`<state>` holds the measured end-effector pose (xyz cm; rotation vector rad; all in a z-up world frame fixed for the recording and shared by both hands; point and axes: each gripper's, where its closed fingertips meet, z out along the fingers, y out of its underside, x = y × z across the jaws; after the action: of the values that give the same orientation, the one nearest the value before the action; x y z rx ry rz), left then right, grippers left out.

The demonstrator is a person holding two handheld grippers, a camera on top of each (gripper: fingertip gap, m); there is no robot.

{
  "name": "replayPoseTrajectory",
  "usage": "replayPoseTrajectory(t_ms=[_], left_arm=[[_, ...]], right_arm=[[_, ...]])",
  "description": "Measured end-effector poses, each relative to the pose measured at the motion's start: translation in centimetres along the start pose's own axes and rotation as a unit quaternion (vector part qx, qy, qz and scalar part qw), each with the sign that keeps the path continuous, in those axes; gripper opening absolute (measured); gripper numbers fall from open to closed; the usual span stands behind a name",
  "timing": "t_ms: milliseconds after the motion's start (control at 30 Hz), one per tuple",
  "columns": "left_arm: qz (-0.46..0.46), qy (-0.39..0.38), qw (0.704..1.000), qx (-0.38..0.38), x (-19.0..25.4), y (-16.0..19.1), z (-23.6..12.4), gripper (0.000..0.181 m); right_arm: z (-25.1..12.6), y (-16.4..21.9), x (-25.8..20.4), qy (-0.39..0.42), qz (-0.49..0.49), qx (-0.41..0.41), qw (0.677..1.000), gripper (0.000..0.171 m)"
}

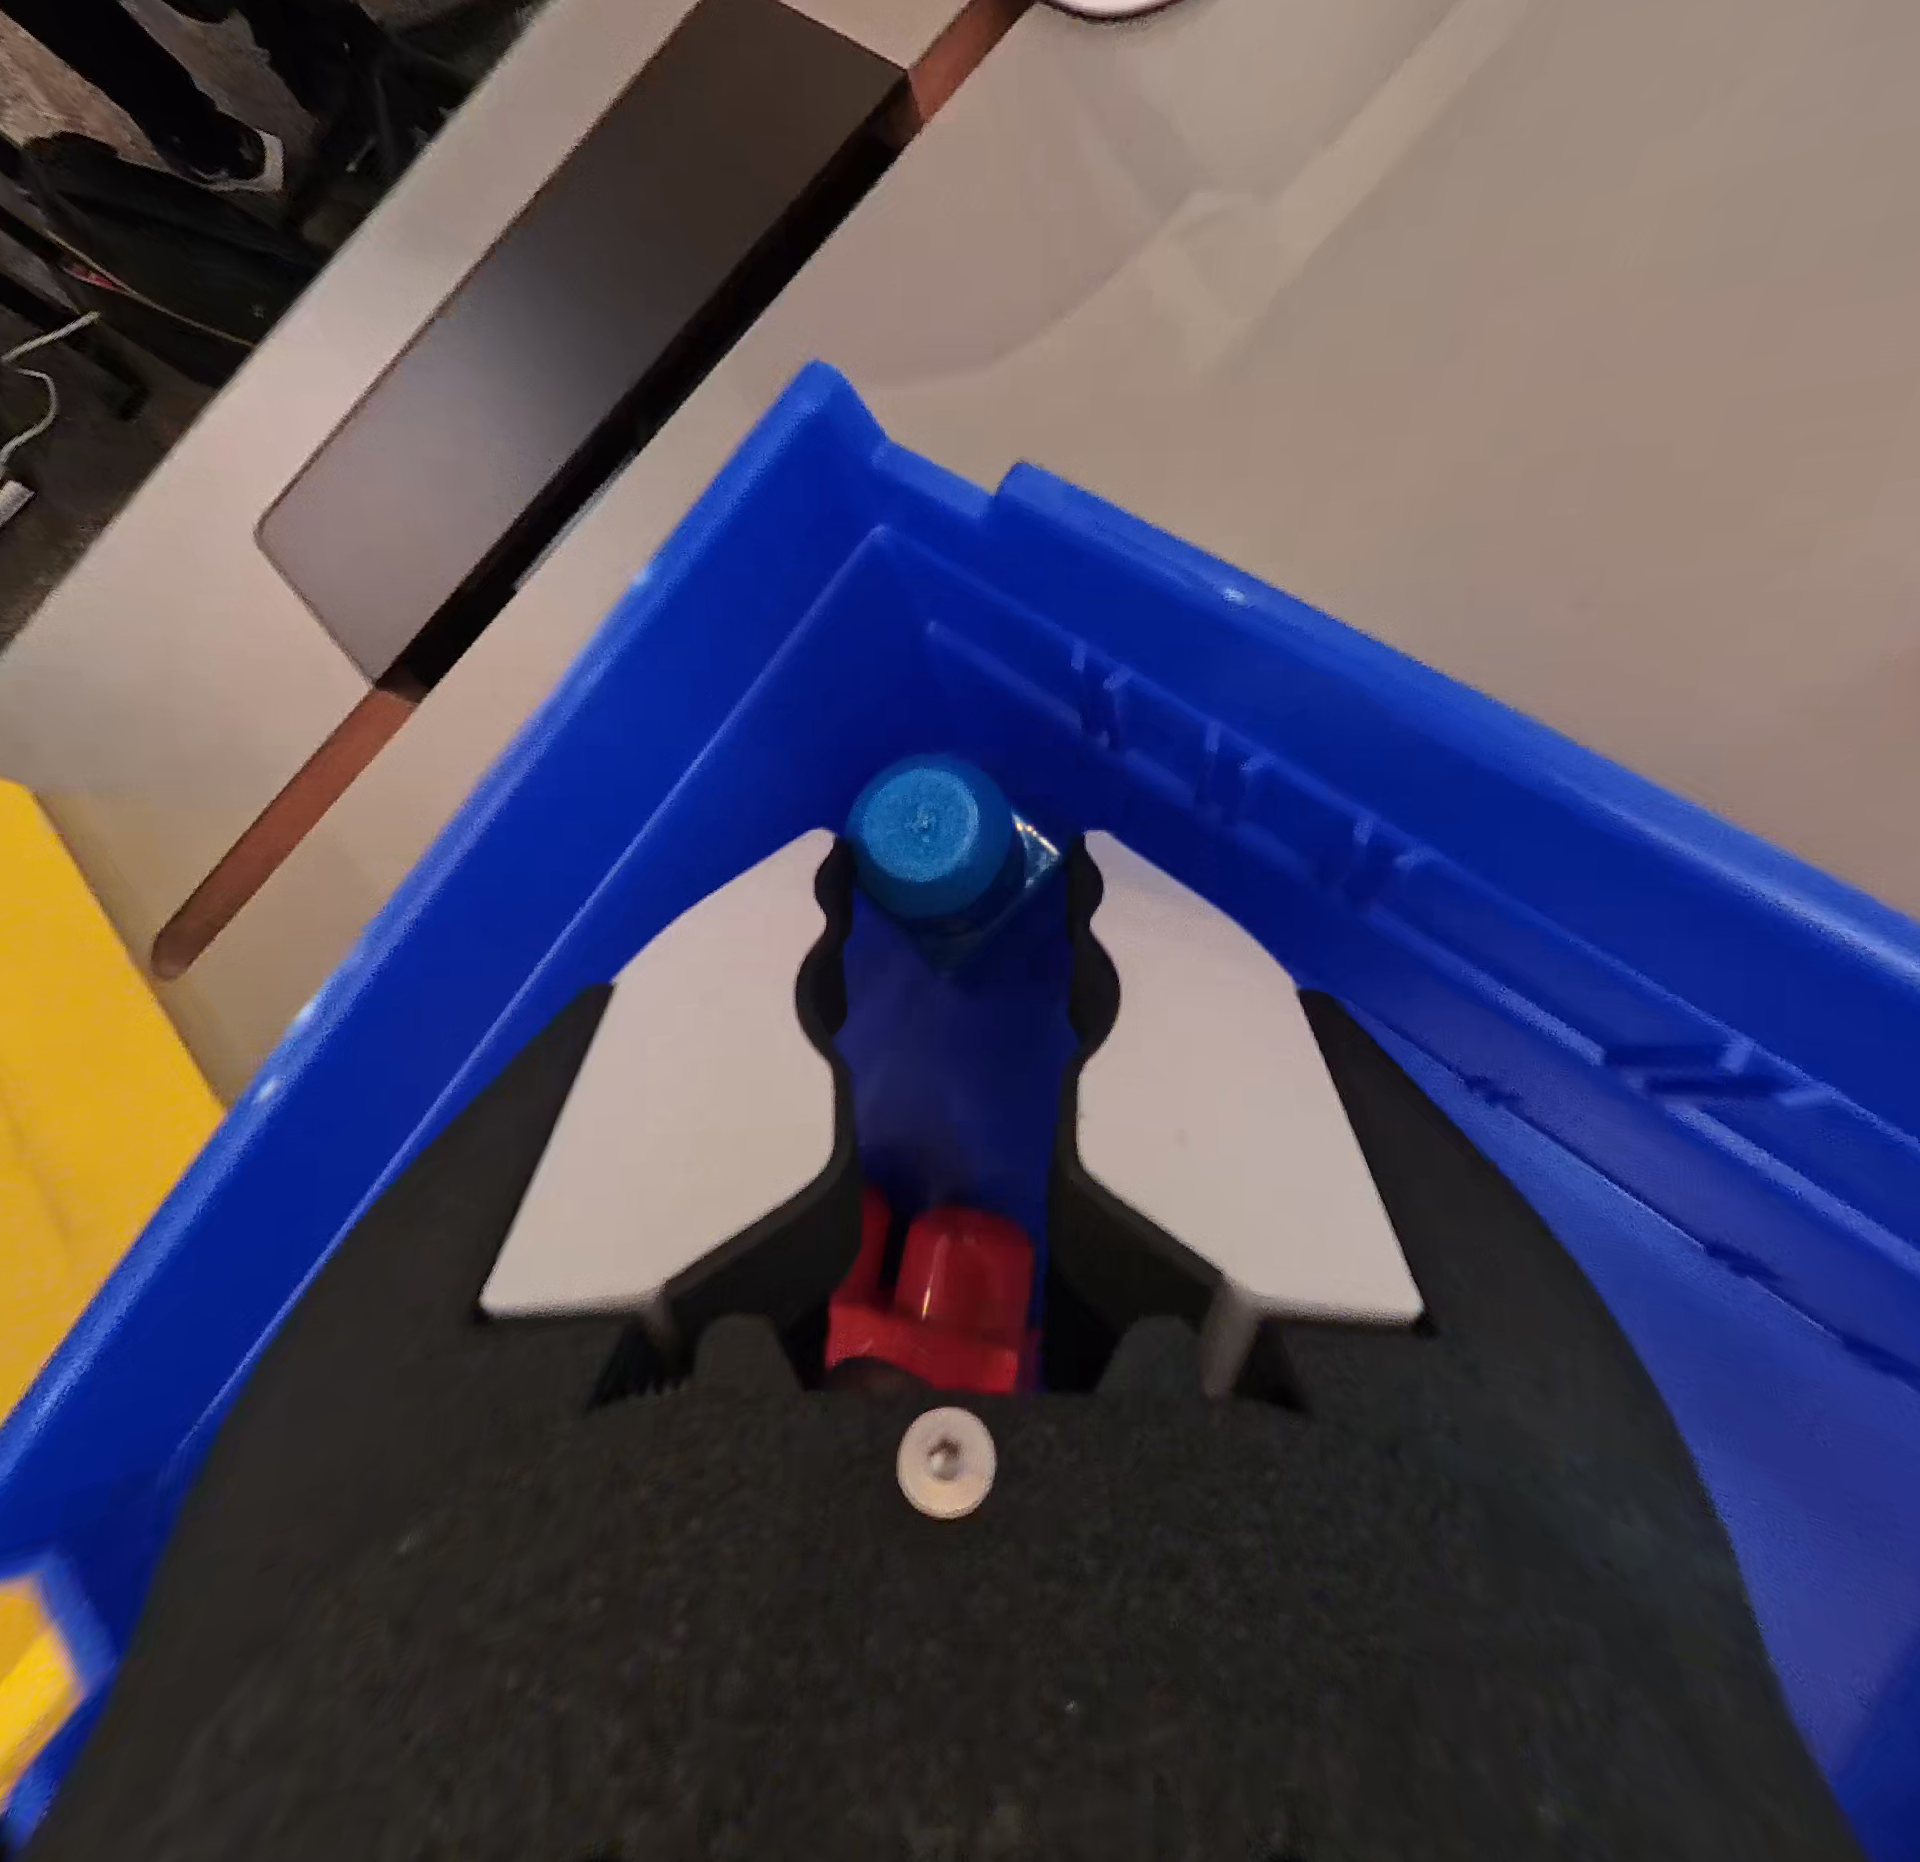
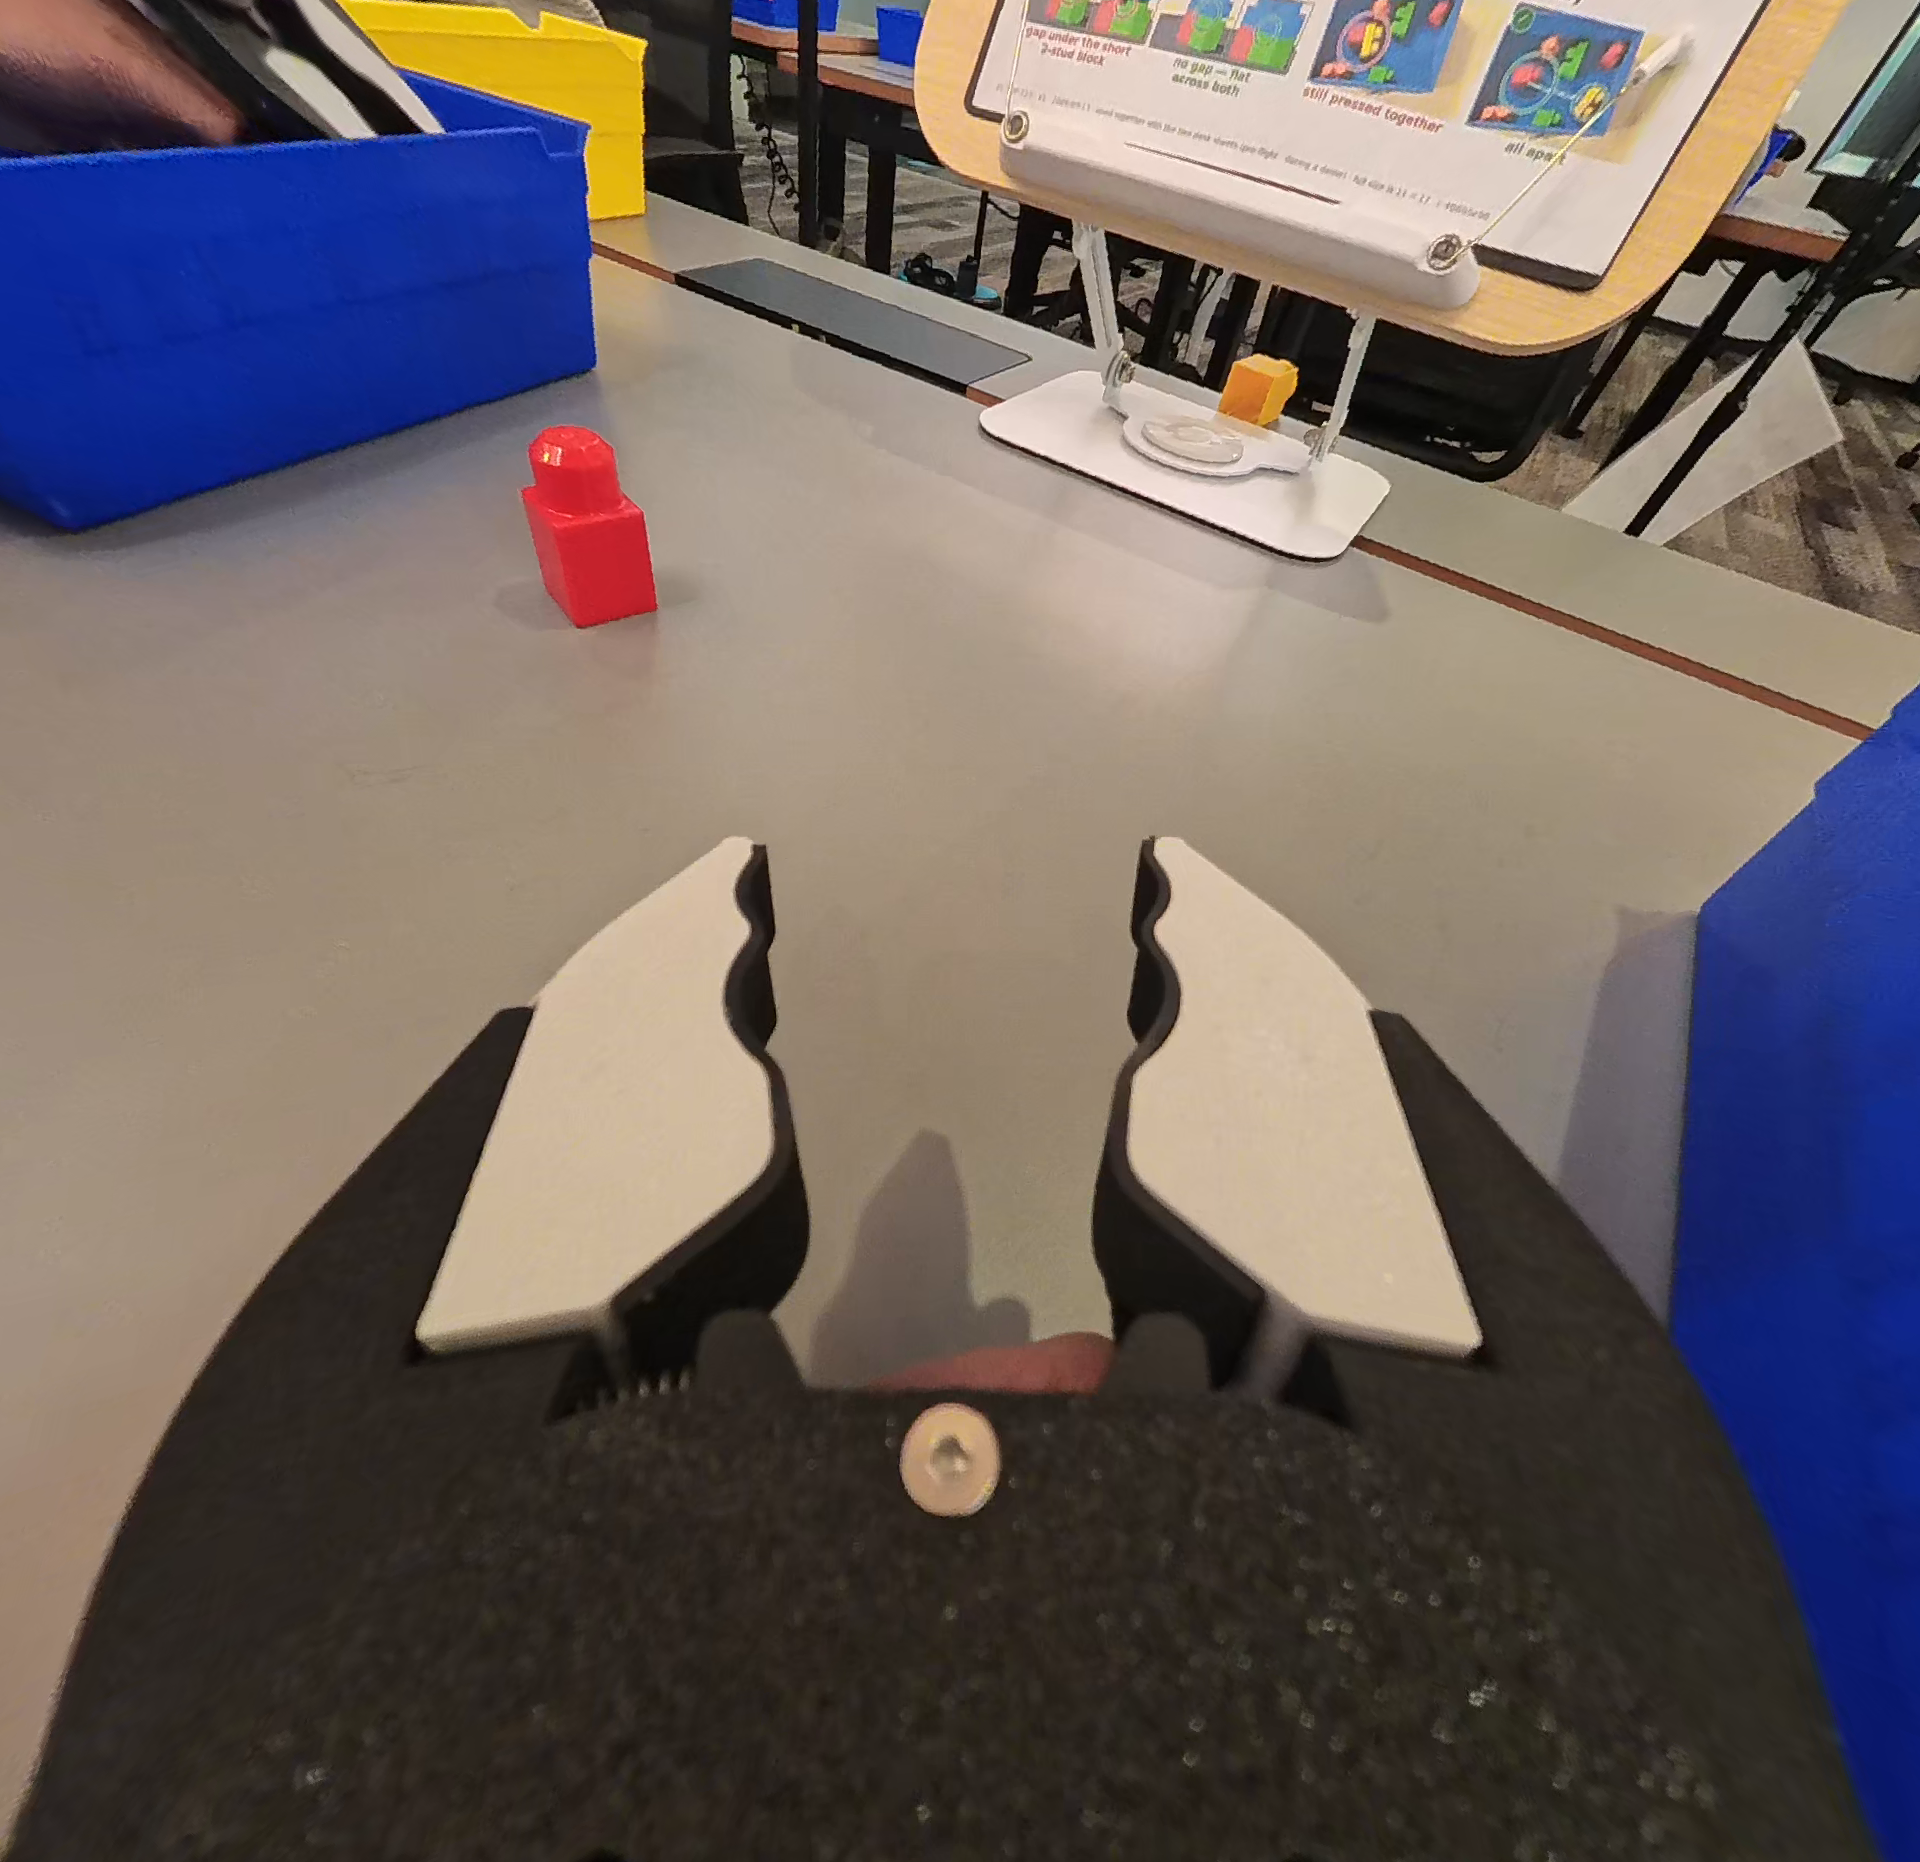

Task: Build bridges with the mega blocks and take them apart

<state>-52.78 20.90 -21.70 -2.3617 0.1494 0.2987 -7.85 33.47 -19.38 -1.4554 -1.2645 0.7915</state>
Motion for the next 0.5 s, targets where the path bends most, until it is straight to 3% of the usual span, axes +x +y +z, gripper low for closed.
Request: replayPoseTrajectory(t_ms=[167, 300, 400, 500], left_arm=[[-0.013, -0.044, 0.998, 0.033, -0.7, -1.5, -5.7, 0.039], [-0.027, -0.135, 0.988, 0.068, 0.2, -3.1, -12.4, 0.039], [-0.066, -0.21, 0.971, 0.095, 2.8, -3.5, -17.6, 0.039], [-0.098, -0.244, 0.955, 0.137, 8.2, -3.5, -21.3, 0.039]], right_arm=[[0.0, -0.1, -0.2, -0.003, 0.001, 0.002, 1.0, 0.066], [-0.1, -0.3, -0.4, -0.005, 0.002, 0.005, 1.0, 0.066], [-0.1, -0.4, -0.4, -0.006, 0.001, 0.006, 1.0, 0.066], [-0.2, -0.3, -0.6, -0.007, -0.001, 0.006, 1.0, 0.066]])
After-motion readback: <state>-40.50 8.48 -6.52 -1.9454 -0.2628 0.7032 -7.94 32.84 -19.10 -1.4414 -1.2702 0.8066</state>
